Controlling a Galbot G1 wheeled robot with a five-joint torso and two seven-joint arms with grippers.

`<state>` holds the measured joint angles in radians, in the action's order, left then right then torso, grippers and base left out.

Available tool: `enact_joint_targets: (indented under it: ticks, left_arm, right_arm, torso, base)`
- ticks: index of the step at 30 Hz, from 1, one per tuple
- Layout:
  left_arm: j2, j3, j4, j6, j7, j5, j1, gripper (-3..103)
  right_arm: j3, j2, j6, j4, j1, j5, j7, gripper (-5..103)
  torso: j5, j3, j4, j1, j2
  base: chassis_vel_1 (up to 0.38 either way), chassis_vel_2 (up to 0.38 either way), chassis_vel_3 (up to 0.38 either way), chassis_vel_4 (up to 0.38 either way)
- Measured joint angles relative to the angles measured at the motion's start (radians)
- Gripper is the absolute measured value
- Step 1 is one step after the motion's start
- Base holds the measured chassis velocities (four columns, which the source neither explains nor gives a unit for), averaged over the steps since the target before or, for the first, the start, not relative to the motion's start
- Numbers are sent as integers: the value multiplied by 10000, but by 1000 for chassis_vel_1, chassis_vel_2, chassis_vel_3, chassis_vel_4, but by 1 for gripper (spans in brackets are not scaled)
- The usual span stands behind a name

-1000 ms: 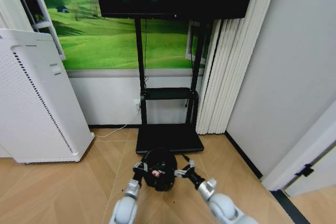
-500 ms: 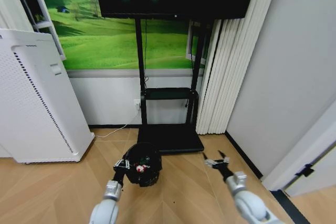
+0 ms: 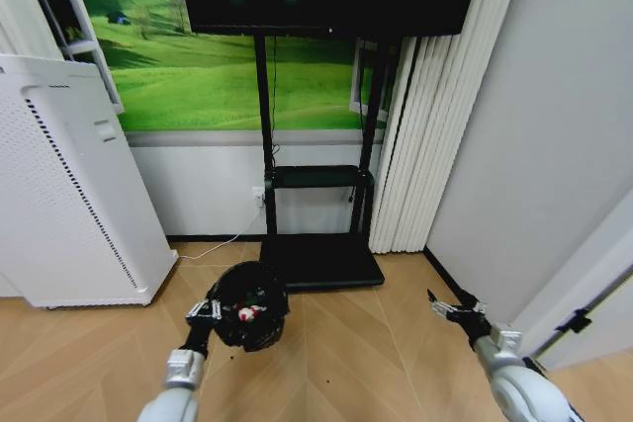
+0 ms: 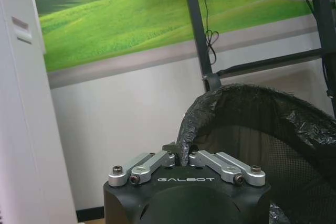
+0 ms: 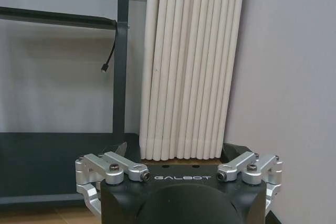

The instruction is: Pick up the trash bin and place the garbage on the floor into it.

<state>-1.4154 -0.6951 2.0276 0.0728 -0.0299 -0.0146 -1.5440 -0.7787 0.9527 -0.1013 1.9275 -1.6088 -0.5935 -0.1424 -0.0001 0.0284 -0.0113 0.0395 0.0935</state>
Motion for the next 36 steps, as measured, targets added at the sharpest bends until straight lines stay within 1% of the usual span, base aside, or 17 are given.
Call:
enact_joint_targets:
  ticks: [1, 4, 8, 12, 36]
  left_arm:
    - [0, 0, 0, 0, 0, 0, 0, 6]
    - [262, -495, 242, 25, -21, -232, -280, 6]
    - [451, -893, 336, 57, -41, -488, -454, 6]
    - [575, -1050, 364, 70, -51, -616, -495, 6]
    - [409, -732, 260, 167, -44, -439, -478, 6]
  right_arm:
    - [0, 0, 0, 0, 0, 0, 0, 100]
    - [-166, 140, 27, 241, -288, 5, 30, 100]
    - [-195, 214, 133, 273, -387, 53, 147, 100]
    - [-155, 247, 247, 207, -364, 112, 267, 100]
    - [-100, 245, 285, 163, -319, 136, 286, 100]
  torso:
    - [0, 0, 0, 0, 0]
    - [0, 0, 0, 0, 0]
    - [1, 0, 0, 0, -2]
    - [1, 0, -1, 0, -2]
    - [1, 2, -1, 1, -2]
  base:
    - [0, 0, 0, 0]
    - [0, 0, 0, 0]
    - [0, 0, 0, 0]
    - [0, 0, 0, 0]
    - [7, 0, -12, 1]
